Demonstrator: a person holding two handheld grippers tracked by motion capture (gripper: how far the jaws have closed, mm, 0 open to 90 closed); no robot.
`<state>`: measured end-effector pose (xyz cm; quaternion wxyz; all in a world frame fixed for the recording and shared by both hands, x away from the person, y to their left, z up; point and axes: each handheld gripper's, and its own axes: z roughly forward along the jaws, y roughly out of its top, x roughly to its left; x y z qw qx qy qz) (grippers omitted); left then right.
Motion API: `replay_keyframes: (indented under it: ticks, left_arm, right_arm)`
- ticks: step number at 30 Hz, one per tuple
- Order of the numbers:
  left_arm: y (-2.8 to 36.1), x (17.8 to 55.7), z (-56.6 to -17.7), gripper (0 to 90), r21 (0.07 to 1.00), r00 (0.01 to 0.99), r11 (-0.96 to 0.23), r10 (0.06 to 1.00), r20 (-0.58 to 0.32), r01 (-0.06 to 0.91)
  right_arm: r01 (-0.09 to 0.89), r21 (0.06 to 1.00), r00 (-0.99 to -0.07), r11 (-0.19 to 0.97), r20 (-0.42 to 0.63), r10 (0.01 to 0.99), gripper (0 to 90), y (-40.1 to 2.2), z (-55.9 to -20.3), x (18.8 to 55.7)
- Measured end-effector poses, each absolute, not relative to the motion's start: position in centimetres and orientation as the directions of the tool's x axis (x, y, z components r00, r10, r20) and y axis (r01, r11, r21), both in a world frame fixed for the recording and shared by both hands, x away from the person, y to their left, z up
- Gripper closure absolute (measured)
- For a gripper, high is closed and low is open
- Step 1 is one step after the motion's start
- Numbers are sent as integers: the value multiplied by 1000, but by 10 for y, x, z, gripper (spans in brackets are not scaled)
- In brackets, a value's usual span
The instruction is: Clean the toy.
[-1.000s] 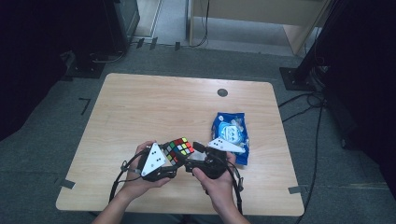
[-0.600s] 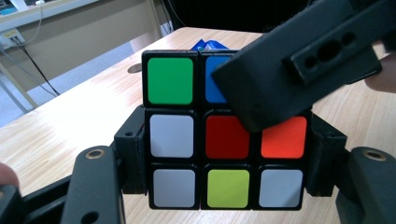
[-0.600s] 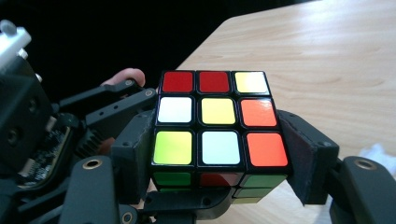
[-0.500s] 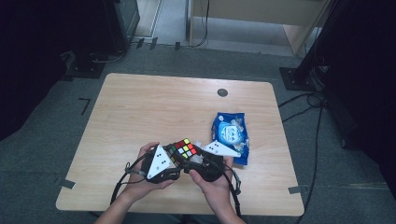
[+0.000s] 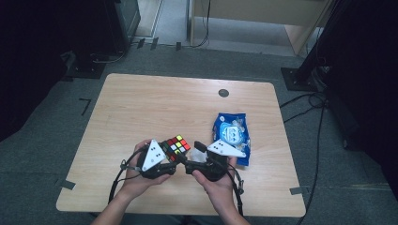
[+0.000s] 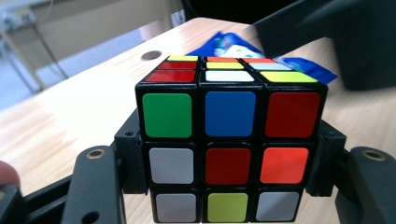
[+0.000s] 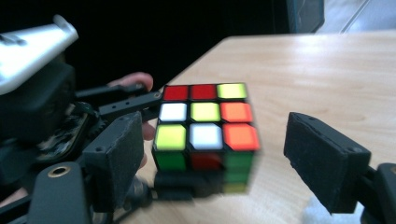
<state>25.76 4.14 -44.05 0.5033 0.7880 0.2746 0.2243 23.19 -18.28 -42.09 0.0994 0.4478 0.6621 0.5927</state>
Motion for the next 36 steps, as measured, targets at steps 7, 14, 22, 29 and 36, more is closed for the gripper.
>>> replay_keyframes:
  ticks: [7,14,22,29,36]
  left_arm:
    - [64,270,-432,342,924,675,-246,737,-19,294]
    - [52,266,-431,342,922,689,-230,723,-52,311]
    - [42,261,-431,342,921,713,-226,697,-74,316]
    - [40,260,-432,342,921,722,-221,687,-86,320]
    - [42,262,-432,337,912,742,-238,663,-100,335]
  right_arm:
    - [476,871,-541,-121,398,741,273,-192,-455,238]
    - [414,909,-636,-45,324,700,186,-152,-469,234]
    - [386,922,-623,-45,296,724,255,-141,-474,233]
    - [361,931,-617,-59,286,733,345,-143,-473,231]
    - [287,958,-656,28,175,734,353,-147,-474,232]
